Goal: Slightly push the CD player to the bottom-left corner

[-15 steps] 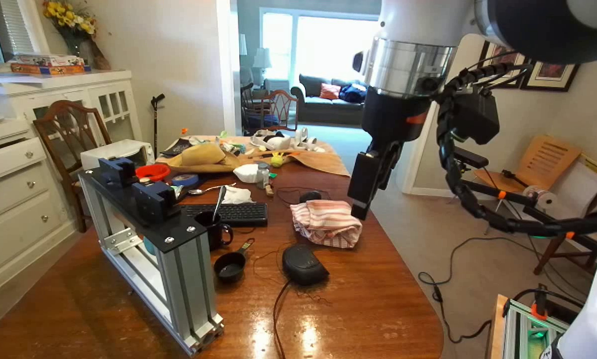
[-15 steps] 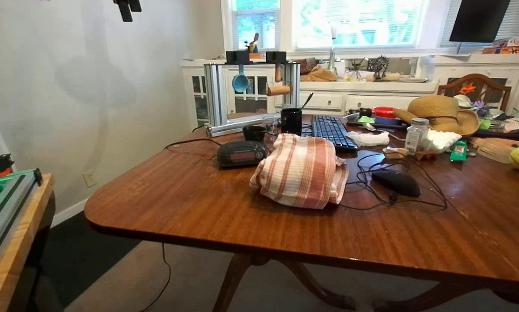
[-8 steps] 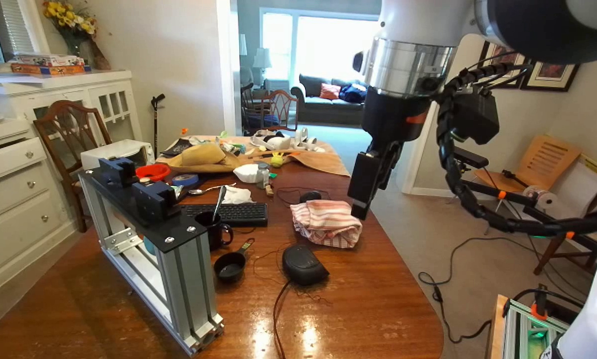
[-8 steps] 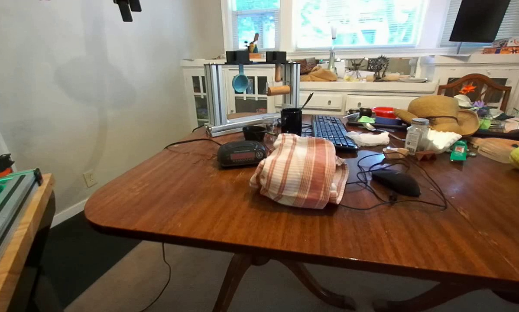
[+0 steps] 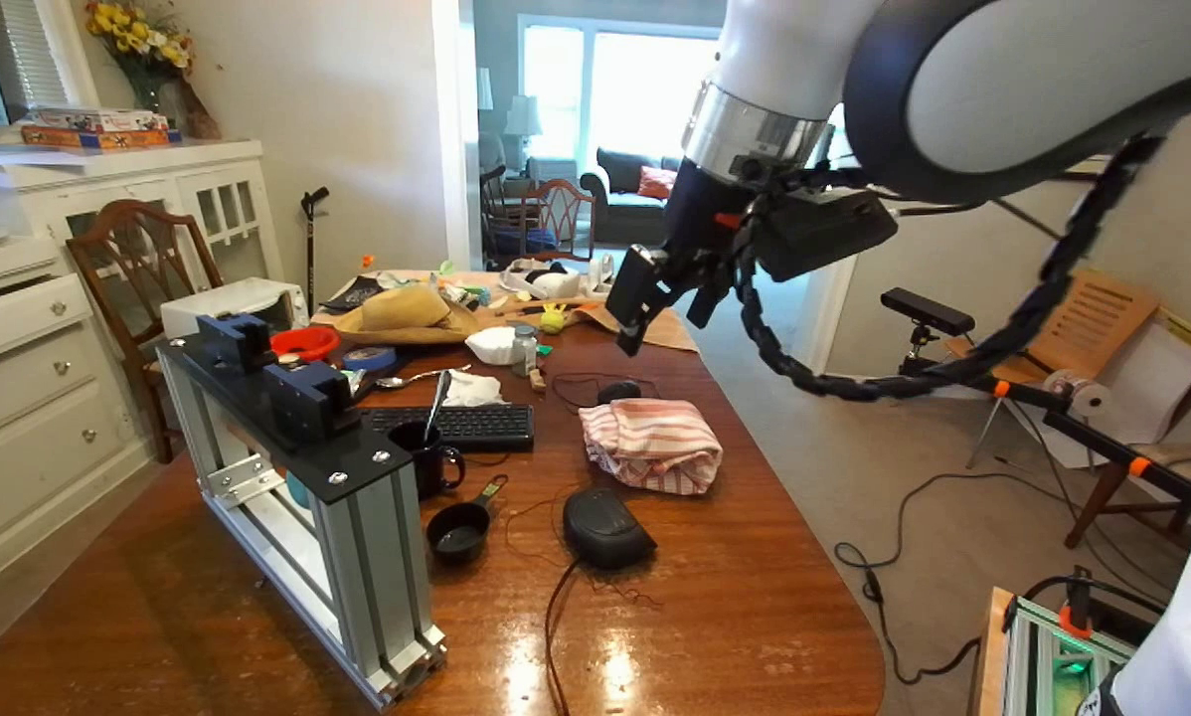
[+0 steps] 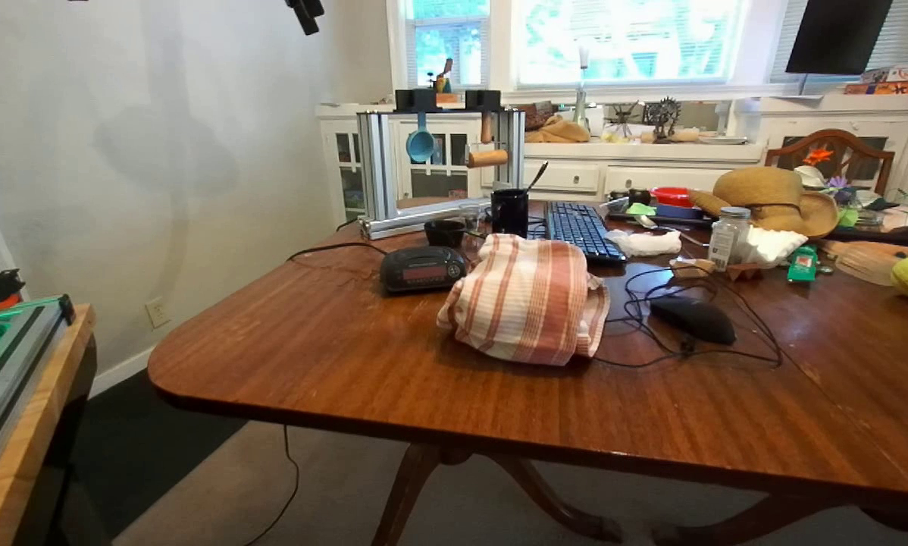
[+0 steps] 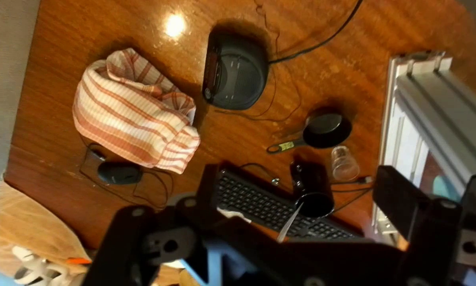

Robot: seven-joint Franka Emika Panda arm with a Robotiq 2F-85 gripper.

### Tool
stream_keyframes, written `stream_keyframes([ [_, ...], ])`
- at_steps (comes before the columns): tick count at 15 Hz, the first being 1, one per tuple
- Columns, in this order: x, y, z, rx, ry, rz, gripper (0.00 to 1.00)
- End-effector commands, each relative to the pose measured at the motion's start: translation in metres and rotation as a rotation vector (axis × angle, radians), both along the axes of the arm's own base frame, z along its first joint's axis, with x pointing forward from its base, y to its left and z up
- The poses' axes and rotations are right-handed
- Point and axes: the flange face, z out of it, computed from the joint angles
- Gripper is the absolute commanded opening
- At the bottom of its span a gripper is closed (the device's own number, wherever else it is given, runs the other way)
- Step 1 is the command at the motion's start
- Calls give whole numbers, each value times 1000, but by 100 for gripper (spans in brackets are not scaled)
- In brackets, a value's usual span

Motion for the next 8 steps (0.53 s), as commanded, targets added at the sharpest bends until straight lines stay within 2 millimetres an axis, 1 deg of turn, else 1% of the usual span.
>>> stream_keyframes([
  [1, 35, -35, -25, 12, -56, -155, 100],
  [4, 58, -65, -50, -9, -61, -311, 100],
  [6, 67, -76, -67, -34, -68, -411, 100],
  [8, 69, -82, -82, -60, -80, -515, 100],
])
